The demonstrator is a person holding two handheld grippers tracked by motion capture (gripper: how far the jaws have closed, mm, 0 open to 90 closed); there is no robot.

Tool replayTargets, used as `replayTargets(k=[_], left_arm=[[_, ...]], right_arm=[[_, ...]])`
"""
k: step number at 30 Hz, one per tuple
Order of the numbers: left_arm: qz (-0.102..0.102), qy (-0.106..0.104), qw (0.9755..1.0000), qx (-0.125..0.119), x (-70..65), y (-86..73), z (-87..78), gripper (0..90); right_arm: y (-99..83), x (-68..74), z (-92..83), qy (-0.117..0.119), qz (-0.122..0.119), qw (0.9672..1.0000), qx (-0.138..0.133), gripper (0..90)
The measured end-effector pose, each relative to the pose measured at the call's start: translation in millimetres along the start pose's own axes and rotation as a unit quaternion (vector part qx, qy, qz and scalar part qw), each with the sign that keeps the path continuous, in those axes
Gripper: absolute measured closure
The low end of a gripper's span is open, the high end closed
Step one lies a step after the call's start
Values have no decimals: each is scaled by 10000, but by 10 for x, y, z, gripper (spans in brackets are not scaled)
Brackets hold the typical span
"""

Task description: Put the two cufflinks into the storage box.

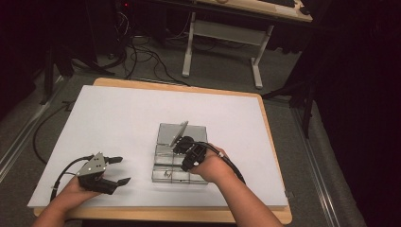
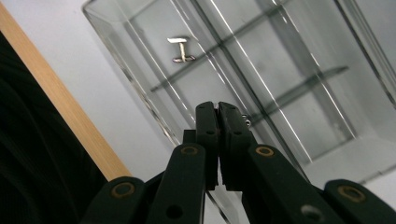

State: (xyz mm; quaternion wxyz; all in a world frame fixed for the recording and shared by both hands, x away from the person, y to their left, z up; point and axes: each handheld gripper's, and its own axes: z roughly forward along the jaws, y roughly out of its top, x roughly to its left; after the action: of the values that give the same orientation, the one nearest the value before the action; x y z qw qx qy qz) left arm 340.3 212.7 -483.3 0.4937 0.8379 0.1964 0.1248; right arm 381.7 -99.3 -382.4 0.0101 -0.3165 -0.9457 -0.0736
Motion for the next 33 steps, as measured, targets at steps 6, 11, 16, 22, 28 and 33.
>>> replayTargets(k=[6, 11, 16, 22, 28, 33], left_arm=[[-4, -6, 10000, -3, 1, 0, -2, 200], [-5, -13, 10000, -5, 2, 0, -3, 200], [-5, -18, 10000, -4, 3, 0, -3, 200], [-8, -24, 10000, -4, 4, 0, -3, 200], [8, -29, 10000, -1, 6, -1, -4, 200], [16, -42, 10000, 5, 8, -1, -7, 200]], right_arm=[[109, 101, 45, 88, -130, 9999, -21, 887], [182, 164, 98, 171, -245, 9995, -70, 886], [258, 229, 141, 212, -312, 9992, -113, 886], [337, 279, 200, 284, -405, 9987, -129, 886], [454, 327, 302, 338, -513, 9981, -98, 886], [523, 324, 406, 408, -544, 9977, -70, 886]])
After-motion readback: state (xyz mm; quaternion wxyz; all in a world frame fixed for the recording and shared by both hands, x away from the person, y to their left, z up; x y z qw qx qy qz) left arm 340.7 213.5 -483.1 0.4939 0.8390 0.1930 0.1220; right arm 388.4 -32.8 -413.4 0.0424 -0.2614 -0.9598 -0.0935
